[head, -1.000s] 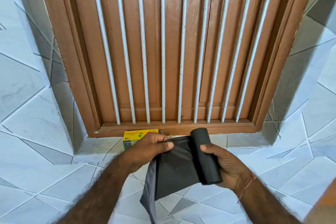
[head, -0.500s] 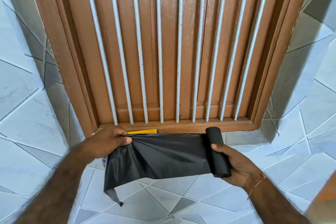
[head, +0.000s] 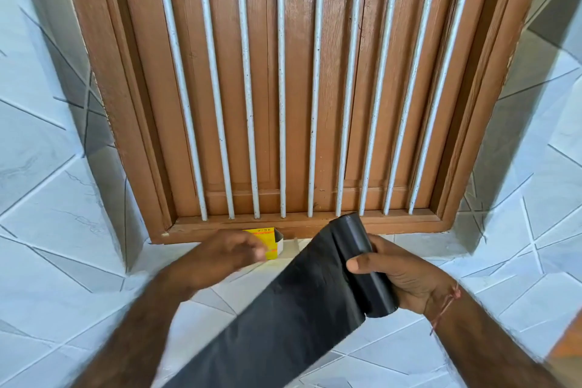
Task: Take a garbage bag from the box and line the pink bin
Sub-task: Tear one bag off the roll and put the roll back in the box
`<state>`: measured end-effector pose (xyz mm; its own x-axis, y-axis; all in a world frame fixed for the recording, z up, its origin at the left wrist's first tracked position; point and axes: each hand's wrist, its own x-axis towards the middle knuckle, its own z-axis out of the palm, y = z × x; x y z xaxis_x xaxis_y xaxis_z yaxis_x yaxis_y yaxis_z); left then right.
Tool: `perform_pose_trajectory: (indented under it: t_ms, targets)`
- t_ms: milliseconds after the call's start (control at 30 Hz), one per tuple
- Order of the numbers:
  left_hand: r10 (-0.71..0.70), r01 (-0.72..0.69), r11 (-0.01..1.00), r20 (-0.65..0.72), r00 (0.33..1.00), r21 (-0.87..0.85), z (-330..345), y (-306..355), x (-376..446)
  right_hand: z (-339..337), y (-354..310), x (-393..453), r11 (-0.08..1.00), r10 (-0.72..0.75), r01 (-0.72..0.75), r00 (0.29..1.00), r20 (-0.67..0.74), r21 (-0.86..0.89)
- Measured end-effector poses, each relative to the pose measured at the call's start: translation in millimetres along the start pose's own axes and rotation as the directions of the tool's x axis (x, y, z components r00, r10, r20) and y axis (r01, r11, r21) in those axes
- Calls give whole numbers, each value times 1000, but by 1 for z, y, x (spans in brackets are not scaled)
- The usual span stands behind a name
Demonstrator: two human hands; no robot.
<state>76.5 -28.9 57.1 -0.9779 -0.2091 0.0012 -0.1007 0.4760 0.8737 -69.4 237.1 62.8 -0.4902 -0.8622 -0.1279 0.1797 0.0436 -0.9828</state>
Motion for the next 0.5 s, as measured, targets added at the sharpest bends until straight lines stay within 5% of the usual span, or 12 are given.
perform_pose_trajectory:
  t_ms: [167,300,500]
  targets:
    - [113,-20,935,244,963,-354,63,30,20,15,-7,4,1000,-8,6,997,79,30]
    - [103,-24,880,142,984,-475,72,26,28,2,-2,1,991,1,-4,1000,24,135]
    - [126,-96,971,130,983,-218,55,35,31,-10,20,-1,902,128,-92,990,-57,422]
